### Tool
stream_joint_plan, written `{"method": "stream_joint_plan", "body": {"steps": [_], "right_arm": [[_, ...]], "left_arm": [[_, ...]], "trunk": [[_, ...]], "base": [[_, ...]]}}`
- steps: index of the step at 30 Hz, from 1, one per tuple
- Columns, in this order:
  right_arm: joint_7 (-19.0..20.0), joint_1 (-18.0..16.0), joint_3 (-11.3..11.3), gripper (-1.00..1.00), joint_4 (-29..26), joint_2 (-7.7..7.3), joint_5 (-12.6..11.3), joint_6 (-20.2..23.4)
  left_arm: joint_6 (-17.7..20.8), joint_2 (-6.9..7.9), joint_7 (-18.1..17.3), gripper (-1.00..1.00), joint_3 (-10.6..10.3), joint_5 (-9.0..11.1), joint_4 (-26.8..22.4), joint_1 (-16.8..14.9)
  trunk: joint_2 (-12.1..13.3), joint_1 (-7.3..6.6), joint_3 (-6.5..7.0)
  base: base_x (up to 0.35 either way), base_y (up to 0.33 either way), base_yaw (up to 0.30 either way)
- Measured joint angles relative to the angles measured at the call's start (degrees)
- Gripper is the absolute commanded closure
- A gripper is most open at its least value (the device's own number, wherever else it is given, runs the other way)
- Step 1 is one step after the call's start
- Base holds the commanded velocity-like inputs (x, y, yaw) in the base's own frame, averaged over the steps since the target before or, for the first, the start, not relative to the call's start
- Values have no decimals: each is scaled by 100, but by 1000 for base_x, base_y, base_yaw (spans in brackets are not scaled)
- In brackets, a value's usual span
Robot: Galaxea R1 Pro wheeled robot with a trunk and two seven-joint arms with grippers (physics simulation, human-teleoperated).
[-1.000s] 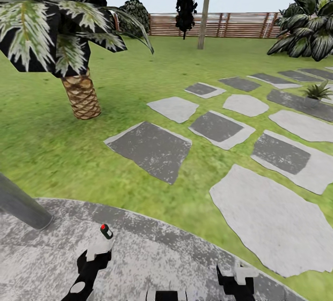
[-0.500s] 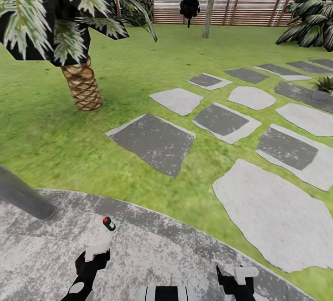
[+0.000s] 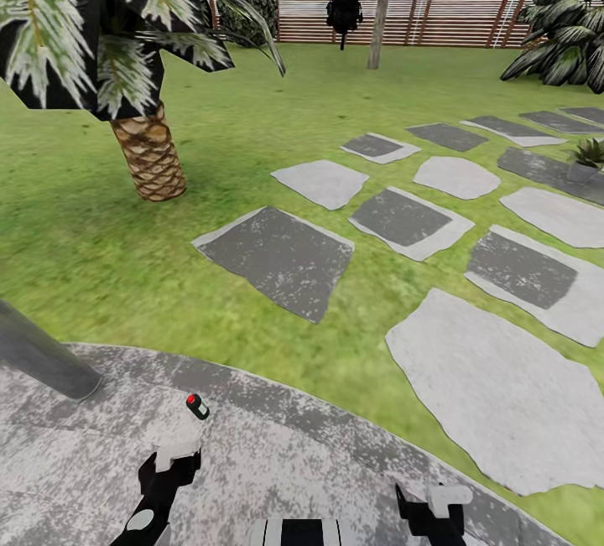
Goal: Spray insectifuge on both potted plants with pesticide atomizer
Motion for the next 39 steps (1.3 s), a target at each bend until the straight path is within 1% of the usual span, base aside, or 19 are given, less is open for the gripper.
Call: {"method": "stream_joint_plan", "body": {"steps": [5, 13, 20, 31, 39], "right_arm": [[-1, -1, -2, -100, -7, -6, -2, 1], [-1, -4, -1, -100, -8, -6, -2, 0], [-1, -1, -1, -100, -14, -6, -2, 0], [-1, 1, -1, -100, -14, -6, -2, 0], [-1, -1, -4, -100, -13, -6, -2, 0]], "left_arm": [[0, 0, 1, -100, -3, -7, 1, 0], [1, 1, 1, -100, -11, -12, -1, 1], [0, 2, 0, -100, 4, 1, -1, 0], [0, 0, 0, -100, 18, 8, -1, 1], [0, 0, 0, -100, 17, 8, -1, 1]], "trunk": [[0, -1, 0], [0, -1, 0], [0, -1, 0], [0, -3, 0], [0, 0, 0]], "base": [[114, -179, 18], [123, -216, 243], [43, -24, 40], [292, 0, 1], [42, 0, 31]]}}
